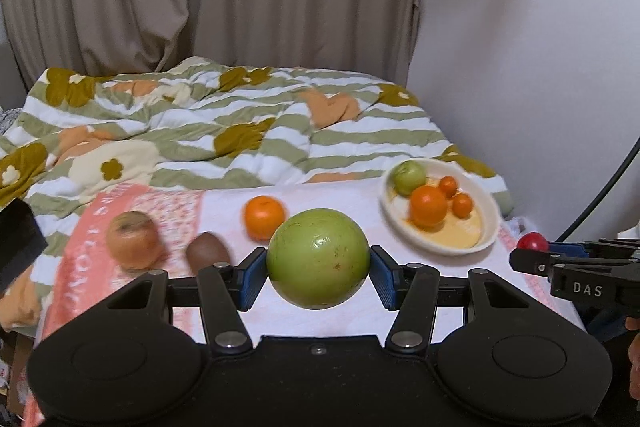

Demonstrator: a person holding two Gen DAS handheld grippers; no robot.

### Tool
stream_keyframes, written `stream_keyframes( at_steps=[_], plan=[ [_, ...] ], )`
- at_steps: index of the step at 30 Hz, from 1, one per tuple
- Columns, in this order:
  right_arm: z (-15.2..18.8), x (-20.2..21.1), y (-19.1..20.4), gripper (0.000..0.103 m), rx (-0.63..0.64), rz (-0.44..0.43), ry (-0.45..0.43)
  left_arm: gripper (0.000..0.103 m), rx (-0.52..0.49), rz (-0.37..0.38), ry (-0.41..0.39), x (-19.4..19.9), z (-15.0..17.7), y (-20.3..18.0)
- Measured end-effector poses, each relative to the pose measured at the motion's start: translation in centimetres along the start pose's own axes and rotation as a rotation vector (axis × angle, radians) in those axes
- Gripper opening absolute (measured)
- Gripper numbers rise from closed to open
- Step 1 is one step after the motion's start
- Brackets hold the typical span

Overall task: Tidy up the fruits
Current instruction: 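Carry the green apple and tomato to the bowl, release the apple inside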

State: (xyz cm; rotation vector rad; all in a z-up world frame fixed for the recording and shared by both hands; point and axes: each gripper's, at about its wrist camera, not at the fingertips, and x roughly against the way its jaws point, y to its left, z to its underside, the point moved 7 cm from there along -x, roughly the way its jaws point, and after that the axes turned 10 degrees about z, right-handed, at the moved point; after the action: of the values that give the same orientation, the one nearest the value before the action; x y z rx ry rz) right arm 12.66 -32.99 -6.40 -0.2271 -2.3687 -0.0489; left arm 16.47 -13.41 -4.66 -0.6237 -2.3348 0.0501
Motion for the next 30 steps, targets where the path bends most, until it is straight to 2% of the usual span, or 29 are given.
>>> stream_keyframes(
  at_steps=[8, 13, 22, 30],
  plan=[
    [-1.9, -2.2, -6.8, 0.045, 0.039, -0.012, -0.017, 0.059, 0.005, 0.011, 0.001, -4.3, -1.2, -6.5],
    [-3.1, -4.4, -9.9, 0.045, 0.064, -0.013, -0.015, 0.059, 0.002, 0.029, 0.026, -7.4, -1.9, -9.2],
    [-4.1, -8.7, -13.2, 0.045, 0.027, 0.004, 0.026, 0.059, -0.040, 0.063, 0.114, -13.4, -2.3, -11.6],
    [-4.6, -12.0, -14.0, 0.045, -0.009, 0.023, 0.065, 0.059, -0.086, 0.092, 0.207, -18.8, -1.9, -12.2]
  ],
)
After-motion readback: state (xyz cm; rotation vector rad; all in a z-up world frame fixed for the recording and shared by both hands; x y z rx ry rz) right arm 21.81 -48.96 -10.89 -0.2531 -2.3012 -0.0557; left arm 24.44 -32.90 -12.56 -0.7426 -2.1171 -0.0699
